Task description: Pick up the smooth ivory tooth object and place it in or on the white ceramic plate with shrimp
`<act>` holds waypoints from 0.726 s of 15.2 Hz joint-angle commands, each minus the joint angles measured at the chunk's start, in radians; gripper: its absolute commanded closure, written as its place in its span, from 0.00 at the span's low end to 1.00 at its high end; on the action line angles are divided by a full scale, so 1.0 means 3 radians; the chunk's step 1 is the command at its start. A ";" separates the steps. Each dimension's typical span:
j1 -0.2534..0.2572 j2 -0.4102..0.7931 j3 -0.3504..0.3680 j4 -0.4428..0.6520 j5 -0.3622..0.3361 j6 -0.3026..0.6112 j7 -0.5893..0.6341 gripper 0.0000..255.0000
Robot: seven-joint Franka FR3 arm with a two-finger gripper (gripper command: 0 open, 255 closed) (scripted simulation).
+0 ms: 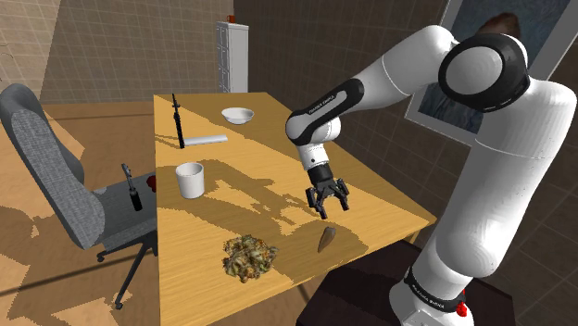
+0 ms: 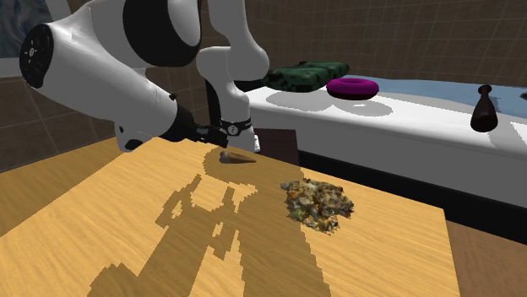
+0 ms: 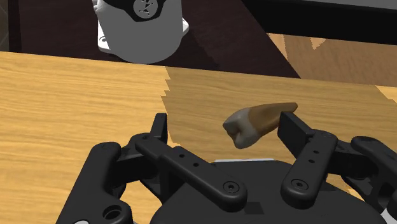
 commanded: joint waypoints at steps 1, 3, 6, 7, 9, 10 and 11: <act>0.0000 0.0000 0.0000 0.0000 0.0000 0.0000 0.0000 1.00; 0.0000 0.0000 0.0000 0.0000 0.0000 0.0000 0.0000 1.00; 0.0000 0.0000 0.0000 0.0000 0.0000 0.0000 0.0000 1.00; 0.0000 0.0000 0.0000 0.0000 0.0000 0.0000 0.0000 1.00; 0.0000 0.0000 0.0000 0.0000 0.0000 0.0000 0.0000 1.00; 0.0000 0.0000 0.0000 0.0000 0.0000 0.0000 0.0000 1.00; 0.0000 0.0000 0.0000 0.0000 0.0000 0.0000 0.0000 0.00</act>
